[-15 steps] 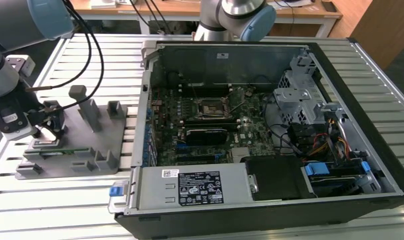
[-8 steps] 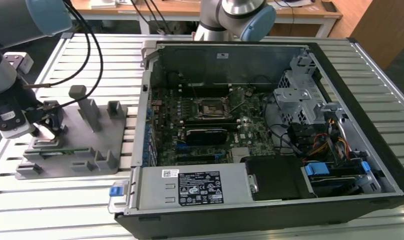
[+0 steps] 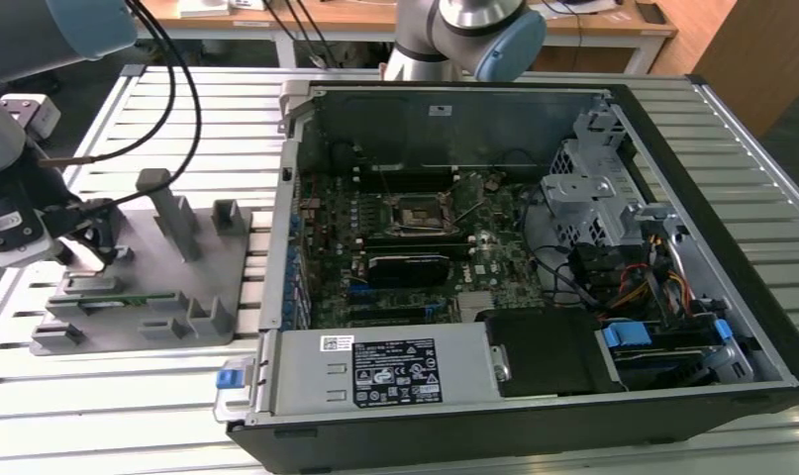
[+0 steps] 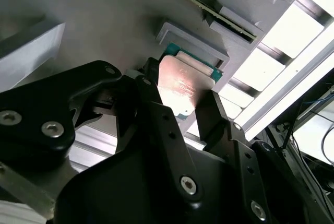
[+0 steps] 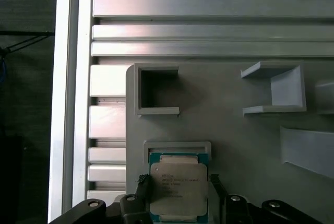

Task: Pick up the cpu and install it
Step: 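Pick up the cpu and move it towards the insertion slot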

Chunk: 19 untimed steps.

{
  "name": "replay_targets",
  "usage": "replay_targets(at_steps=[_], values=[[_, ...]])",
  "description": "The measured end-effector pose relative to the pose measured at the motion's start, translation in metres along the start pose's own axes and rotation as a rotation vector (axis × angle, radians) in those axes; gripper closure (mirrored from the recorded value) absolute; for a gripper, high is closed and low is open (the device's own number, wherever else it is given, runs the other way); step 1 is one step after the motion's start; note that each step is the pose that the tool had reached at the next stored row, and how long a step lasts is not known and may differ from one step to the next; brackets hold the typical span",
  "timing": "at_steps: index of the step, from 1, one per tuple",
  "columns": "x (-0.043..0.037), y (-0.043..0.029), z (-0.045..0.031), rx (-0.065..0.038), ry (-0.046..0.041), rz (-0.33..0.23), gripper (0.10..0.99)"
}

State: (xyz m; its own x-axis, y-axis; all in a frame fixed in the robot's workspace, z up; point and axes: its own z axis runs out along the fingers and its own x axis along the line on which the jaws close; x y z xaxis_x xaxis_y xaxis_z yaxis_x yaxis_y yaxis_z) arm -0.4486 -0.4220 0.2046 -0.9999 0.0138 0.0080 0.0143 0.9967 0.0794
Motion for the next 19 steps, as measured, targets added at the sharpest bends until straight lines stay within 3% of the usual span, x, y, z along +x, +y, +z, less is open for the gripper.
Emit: replay_targets(at_steps=[19], values=[[0.0001,0.0008,-0.0101,-0.002,0.0000,0.000,0.561]])
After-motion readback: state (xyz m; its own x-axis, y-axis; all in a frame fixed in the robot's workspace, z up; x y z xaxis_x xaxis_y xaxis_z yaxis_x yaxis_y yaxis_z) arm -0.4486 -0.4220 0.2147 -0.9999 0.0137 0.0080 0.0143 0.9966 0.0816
